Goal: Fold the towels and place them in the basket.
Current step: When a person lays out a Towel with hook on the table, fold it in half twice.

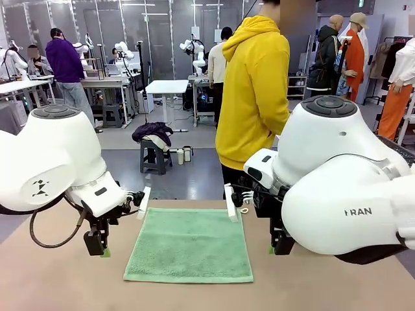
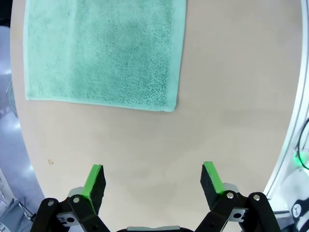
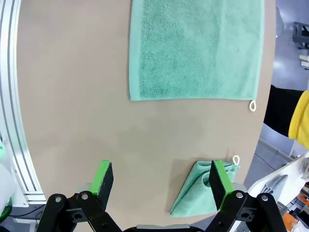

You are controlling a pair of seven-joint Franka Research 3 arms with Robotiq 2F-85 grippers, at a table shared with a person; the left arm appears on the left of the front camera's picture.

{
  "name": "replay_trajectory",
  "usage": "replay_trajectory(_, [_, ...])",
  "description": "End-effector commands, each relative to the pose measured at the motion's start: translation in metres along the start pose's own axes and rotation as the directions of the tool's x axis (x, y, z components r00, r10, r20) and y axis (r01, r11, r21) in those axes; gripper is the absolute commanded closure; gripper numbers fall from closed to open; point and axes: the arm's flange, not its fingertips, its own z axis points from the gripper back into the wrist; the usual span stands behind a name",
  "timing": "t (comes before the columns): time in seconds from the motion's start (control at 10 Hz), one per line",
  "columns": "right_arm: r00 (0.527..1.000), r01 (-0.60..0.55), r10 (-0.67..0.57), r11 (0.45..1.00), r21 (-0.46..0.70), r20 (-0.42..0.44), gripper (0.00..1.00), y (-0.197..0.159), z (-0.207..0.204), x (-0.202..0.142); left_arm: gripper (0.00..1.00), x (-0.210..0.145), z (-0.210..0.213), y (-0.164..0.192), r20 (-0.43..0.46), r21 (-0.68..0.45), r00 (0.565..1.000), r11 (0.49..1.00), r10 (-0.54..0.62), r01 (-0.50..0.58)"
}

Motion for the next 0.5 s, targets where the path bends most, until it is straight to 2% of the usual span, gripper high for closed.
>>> replay_trajectory(0.0, [1.0,0.025,-0.026,0.998,0.049,0.014,0.0,-0.007,-0.023,0.007,0.0,-0.004,-0.004,-0.005,0.071,-0.025,0.996,0.998,-0.05,0.052])
replay_trajectory(0.2, [0.997,0.056,-0.061,0.994,0.097,0.044,0.0,-0.017,-0.04,0.008,0.0,-0.001,-0.014,-0.006,0.103,-0.116,0.994,0.992,-0.047,0.059])
replay_trajectory(0.4, [0.997,0.053,-0.061,0.99,0.134,0.056,0.0,-0.018,-0.063,0.015,0.0,0.016,-0.017,-0.01,0.088,-0.158,0.995,0.986,-0.042,0.056])
